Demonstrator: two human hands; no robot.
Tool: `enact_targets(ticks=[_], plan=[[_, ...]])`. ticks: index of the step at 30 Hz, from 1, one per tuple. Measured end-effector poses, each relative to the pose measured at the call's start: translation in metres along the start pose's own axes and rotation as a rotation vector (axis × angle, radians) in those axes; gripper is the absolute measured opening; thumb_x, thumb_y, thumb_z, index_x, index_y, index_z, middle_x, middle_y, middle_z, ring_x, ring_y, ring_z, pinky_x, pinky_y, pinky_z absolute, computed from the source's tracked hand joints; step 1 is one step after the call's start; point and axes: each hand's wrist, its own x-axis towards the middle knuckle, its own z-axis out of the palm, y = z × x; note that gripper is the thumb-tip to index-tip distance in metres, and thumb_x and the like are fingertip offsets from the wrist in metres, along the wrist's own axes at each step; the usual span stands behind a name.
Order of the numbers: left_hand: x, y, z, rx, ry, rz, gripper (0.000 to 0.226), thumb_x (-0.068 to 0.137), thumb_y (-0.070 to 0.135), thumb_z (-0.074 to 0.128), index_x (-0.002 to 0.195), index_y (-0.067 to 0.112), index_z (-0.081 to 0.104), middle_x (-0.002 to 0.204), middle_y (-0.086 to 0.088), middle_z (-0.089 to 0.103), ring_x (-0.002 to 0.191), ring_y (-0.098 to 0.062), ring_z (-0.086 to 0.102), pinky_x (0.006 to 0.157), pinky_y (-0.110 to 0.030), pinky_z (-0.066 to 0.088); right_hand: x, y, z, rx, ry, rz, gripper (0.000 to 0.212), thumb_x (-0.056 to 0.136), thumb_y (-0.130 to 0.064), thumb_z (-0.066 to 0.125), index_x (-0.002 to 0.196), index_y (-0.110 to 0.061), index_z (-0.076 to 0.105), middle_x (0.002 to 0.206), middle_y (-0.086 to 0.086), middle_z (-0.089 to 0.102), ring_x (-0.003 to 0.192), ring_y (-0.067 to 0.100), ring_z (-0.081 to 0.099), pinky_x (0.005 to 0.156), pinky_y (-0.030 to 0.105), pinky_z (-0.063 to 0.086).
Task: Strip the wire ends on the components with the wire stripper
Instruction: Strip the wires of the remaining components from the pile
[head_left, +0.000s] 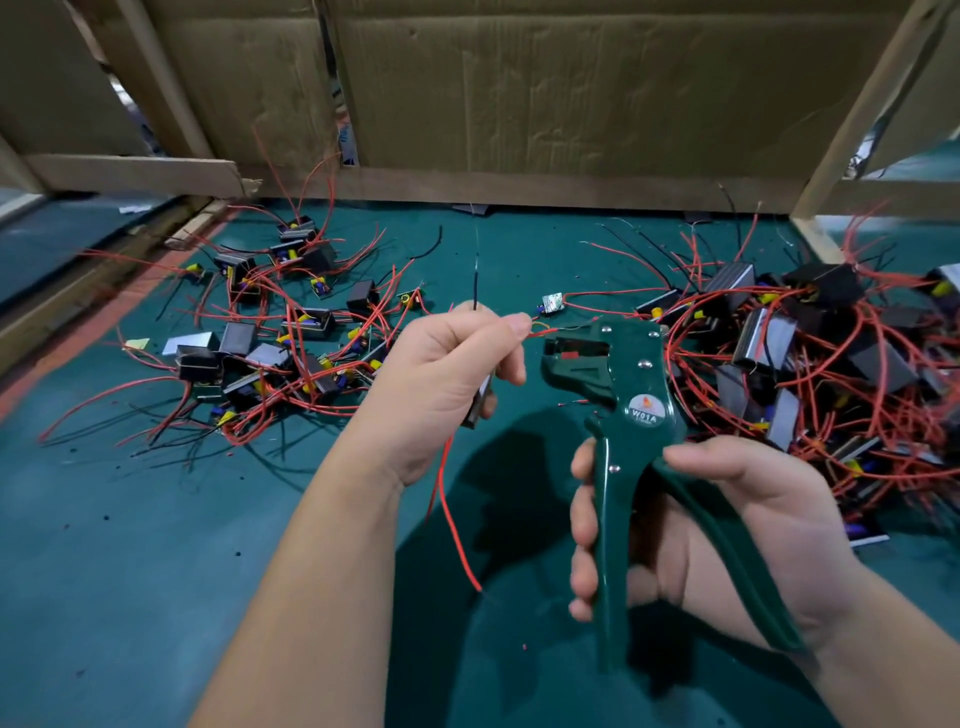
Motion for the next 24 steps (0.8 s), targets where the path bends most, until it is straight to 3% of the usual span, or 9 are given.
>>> enact_targets(ticks=[3, 7, 9, 12, 18, 21, 24], plan=[[-0.0009, -0.0002, 0.0016, 0.000, -0.037, -0.008, 0.040, 0.083, 0.031, 0.055, 0.044, 0.021, 0.055, 0.065, 0.010, 0.045, 0.059, -0.011, 0.042, 0.049, -0.019, 0.037, -0.0006, 0.0016, 0.0023, 0.081, -0.127, 0.000, 0.040, 0.083, -0.021, 0.060, 0.113, 0.006, 0.055, 0.094, 0.031, 0.058, 0.083, 0.044, 0.061, 0.076, 0.052, 0.051], [-0.0012, -0.0009, 0.0005, -0.035, -0.062, 0.000, 0.041, 0.083, 0.028, 0.054, 0.043, 0.021, 0.053, 0.064, 0.010, 0.044, 0.066, -0.018, 0.041, 0.051, -0.022, 0.036, -0.0012, 0.0024, 0.0033, 0.147, -0.163, -0.017, 0.036, 0.089, -0.016, 0.051, 0.117, 0.007, 0.051, 0.098, 0.032, 0.057, 0.089, 0.046, 0.060, 0.082, 0.054, 0.049], [-0.0014, -0.0015, 0.0005, -0.061, -0.079, 0.009, 0.041, 0.083, 0.026, 0.054, 0.042, 0.020, 0.052, 0.064, 0.009, 0.043, 0.065, -0.017, 0.040, 0.050, -0.023, 0.034, -0.0020, 0.0030, 0.0030, 0.192, -0.171, -0.014, 0.035, 0.089, -0.015, 0.052, 0.116, 0.008, 0.050, 0.097, 0.033, 0.055, 0.087, 0.046, 0.060, 0.078, 0.052, 0.051], [-0.0022, -0.0020, 0.0011, -0.057, -0.089, 0.018, 0.041, 0.083, 0.024, 0.054, 0.042, 0.020, 0.052, 0.063, 0.009, 0.042, 0.063, -0.019, 0.040, 0.051, -0.028, 0.029, -0.0042, 0.0034, 0.0011, 0.069, -0.135, -0.009, 0.033, 0.084, -0.021, 0.060, 0.110, 0.001, 0.058, 0.090, 0.027, 0.059, 0.080, 0.042, 0.063, 0.076, 0.051, 0.052], [-0.0020, -0.0033, 0.0000, -0.040, -0.084, 0.023, 0.040, 0.080, 0.026, 0.058, 0.041, 0.019, 0.052, 0.062, 0.009, 0.042, 0.060, -0.020, 0.040, 0.055, -0.049, 0.019, -0.0049, 0.0032, 0.0031, -0.057, -0.067, -0.012, 0.029, 0.077, -0.026, 0.069, 0.096, -0.005, 0.063, 0.078, 0.022, 0.060, 0.067, 0.036, 0.064, 0.068, 0.049, 0.052], [-0.0012, -0.0058, -0.0008, -0.026, -0.095, 0.023, 0.039, 0.079, 0.030, 0.059, 0.042, 0.020, 0.052, 0.063, 0.009, 0.043, 0.062, -0.021, 0.041, 0.053, -0.044, 0.020, -0.0048, 0.0042, 0.0053, -0.100, 0.006, -0.021, 0.031, 0.071, -0.030, 0.076, 0.088, -0.007, 0.064, 0.070, 0.021, 0.059, 0.058, 0.034, 0.062, 0.060, 0.046, 0.052], [0.0010, -0.0077, 0.0009, 0.002, -0.054, -0.031, 0.040, 0.082, 0.039, 0.056, 0.046, 0.021, 0.056, 0.062, 0.008, 0.049, 0.051, -0.015, 0.046, 0.049, -0.026, 0.030, -0.0037, 0.0078, 0.0086, -0.116, 0.099, -0.064, 0.032, 0.068, -0.034, 0.078, 0.079, -0.008, 0.062, 0.061, 0.019, 0.054, 0.047, 0.031, 0.057, 0.052, 0.042, 0.051]])
